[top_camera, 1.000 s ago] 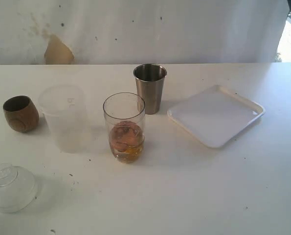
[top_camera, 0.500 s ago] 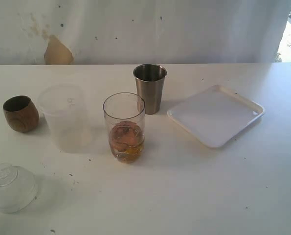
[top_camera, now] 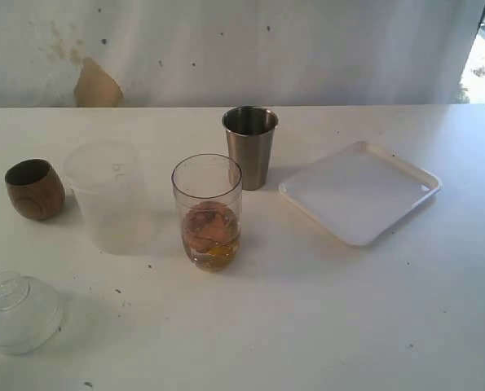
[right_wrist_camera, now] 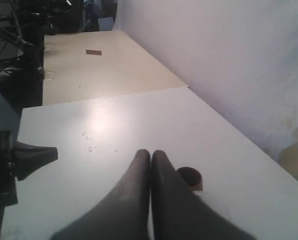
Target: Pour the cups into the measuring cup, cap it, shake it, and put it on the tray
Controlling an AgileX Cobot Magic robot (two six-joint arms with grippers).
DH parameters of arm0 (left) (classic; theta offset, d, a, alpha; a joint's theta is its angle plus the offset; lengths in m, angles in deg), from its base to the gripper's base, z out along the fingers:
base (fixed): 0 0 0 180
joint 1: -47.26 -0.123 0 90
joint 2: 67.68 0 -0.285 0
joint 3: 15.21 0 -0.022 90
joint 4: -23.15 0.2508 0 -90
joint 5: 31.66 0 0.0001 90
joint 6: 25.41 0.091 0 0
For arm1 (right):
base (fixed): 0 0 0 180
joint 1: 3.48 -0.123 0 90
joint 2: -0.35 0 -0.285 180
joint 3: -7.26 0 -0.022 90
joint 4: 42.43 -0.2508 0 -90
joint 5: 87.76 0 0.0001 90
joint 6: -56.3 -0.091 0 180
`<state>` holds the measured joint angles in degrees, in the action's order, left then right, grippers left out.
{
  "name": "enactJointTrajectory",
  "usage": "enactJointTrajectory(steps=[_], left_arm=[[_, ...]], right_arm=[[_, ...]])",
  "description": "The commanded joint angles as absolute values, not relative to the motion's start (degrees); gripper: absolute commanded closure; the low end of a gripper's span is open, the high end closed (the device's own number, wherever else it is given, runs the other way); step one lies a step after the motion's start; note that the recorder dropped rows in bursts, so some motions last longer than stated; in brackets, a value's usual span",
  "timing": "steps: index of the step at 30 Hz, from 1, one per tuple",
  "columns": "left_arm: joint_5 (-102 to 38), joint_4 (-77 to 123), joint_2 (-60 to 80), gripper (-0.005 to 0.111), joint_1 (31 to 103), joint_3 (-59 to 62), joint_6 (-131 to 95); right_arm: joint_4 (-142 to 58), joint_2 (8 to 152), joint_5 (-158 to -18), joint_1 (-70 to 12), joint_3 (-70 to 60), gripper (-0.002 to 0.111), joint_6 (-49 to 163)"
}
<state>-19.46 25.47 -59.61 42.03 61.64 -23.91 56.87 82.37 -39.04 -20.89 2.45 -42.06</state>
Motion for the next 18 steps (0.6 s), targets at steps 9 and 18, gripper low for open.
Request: enactJointTrajectory(steps=[9, 18], left_arm=[[-20.03, 25.12, -59.90, 0.106, 41.98, 62.01, -23.91], [-20.03, 25.12, -59.90, 0.106, 41.98, 62.01, -23.91]], right_arm=[[57.52, 89.65, -68.32, -46.65, 1.18, 0.108, -20.90], [38.93, 100.03, -106.39, -61.21, 5.04, 0.108, -0.74]])
